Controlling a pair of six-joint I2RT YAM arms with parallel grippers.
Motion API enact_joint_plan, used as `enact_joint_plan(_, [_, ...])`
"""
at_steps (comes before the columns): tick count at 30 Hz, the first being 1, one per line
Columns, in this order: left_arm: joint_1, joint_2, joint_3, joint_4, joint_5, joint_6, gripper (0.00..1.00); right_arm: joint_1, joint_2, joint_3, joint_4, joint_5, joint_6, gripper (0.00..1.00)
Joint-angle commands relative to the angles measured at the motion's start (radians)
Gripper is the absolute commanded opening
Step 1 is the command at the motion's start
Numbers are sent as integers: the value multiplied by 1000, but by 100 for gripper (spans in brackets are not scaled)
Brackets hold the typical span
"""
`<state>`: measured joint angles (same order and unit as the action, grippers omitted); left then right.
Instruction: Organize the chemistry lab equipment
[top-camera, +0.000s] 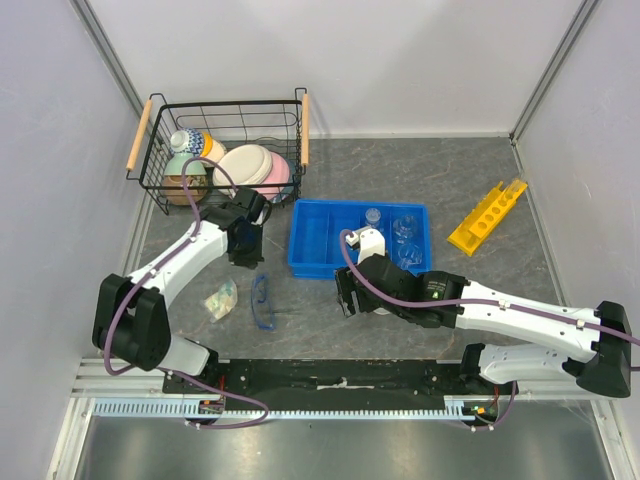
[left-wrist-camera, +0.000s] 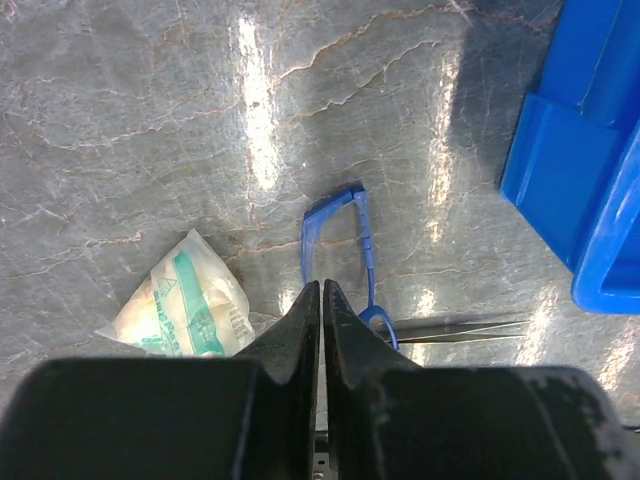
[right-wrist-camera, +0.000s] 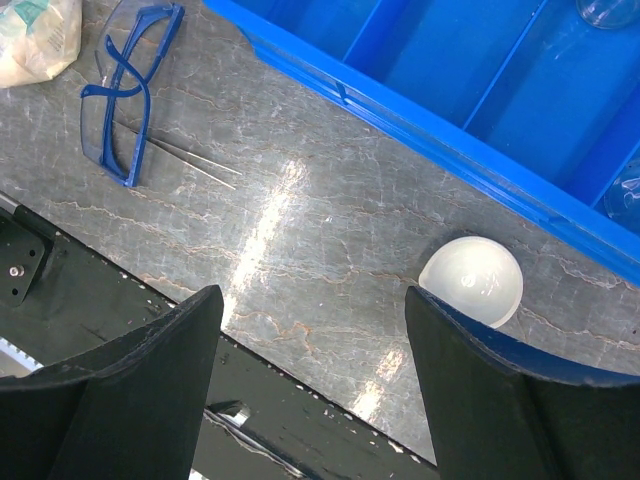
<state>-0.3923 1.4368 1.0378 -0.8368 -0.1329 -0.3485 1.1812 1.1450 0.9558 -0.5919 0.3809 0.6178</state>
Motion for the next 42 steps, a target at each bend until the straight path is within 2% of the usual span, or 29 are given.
enact_joint_plan(1, [6, -38, 2, -27, -27, -26, 16, 11, -5, 6, 17, 4, 14, 81])
enact_joint_plan(2, [6, -42, -8, -28, -36, -30, 22, 9, 2, 9, 17, 4, 13, 81])
enact_joint_plan(3, [6, -47, -15, -28, -36, -33, 32, 9, 5, 11, 18, 6, 13, 81])
enact_joint_plan(6, [4, -49, -28, -31, -25, -33, 47, 14, 19, 17, 23, 3, 14, 81])
enact_joint_plan(12, [4, -10, -54, -19, 1, -35, 55, 23, 28, 27, 24, 7, 14, 81])
enact_joint_plan(18, [6, 42, -79, 4, 13, -35, 55, 24, 22, 20, 24, 13, 13, 81])
enact_joint_plan(23, [4, 79, -85, 16, 21, -33, 52, 26, 15, 9, 24, 16, 16, 81])
enact_joint_plan(25, [6, 94, -85, 21, 21, -35, 48, 28, 12, 5, 26, 18, 19, 81])
enact_joint_plan(26, [4, 100, -84, 24, 22, -35, 37, 26, 6, -3, 26, 19, 19, 81])
enact_joint_plan(29, [4, 128, -76, 24, 22, -29, 14, 26, -11, -23, 35, 23, 26, 81])
enact_joint_plan(31, [6, 151, -73, 22, 18, -26, 9, 28, -22, -34, 38, 23, 30, 81])
enact_joint_plan(32, [4, 155, -73, 22, 16, -26, 2, 26, -25, -40, 38, 23, 33, 82])
enact_joint_plan(42, [4, 51, -15, -51, -5, -32, 2, 26, -44, -45, 38, 23, 30, 81])
